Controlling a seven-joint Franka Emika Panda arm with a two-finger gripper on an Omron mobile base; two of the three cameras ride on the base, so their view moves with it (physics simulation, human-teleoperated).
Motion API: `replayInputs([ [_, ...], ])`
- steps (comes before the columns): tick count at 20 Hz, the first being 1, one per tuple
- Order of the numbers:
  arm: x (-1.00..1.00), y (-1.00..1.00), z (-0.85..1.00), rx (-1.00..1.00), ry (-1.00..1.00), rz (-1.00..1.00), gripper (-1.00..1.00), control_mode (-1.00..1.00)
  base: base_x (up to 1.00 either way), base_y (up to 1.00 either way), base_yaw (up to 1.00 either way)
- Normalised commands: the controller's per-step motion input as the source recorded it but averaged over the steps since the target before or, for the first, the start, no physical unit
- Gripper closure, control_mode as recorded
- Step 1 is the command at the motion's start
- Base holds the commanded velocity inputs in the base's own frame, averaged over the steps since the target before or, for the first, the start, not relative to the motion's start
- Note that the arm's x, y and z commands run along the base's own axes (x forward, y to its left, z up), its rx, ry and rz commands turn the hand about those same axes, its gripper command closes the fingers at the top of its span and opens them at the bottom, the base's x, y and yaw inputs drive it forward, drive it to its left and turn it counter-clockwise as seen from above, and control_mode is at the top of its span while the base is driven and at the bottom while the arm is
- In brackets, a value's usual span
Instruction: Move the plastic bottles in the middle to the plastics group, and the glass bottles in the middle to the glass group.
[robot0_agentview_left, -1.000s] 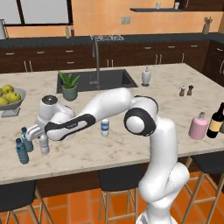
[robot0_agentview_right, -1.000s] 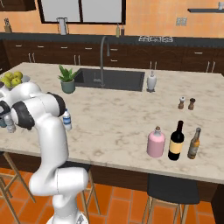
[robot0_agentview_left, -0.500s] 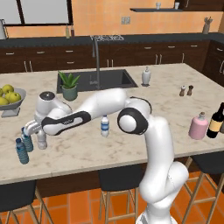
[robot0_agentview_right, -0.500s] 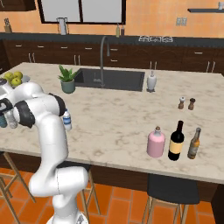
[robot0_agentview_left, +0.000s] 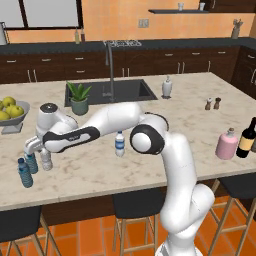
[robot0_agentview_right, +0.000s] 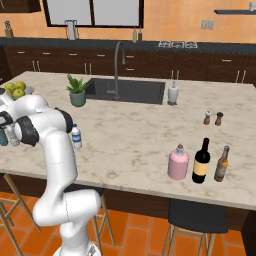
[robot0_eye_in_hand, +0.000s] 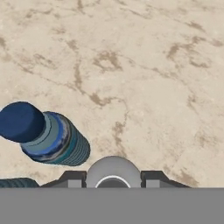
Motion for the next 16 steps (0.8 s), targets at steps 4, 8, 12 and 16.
replayInputs([
  [4, 0.00, 0.00, 0.00, 0.00, 0.00, 0.00, -1.00, -1.00, 0.00, 0.00, 0.00],
  [8, 0.00, 0.00, 0.00, 0.00, 0.00, 0.00, -1.00, -1.00, 0.00, 0.00, 0.00],
  [12, 0.00, 0.00, 0.00, 0.00, 0.00, 0.00, -1.00, -1.00, 0.00, 0.00, 0.00],
  [16, 0.00, 0.00, 0.00, 0.00, 0.00, 0.00, -1.00, -1.00, 0.00, 0.00, 0.00],
])
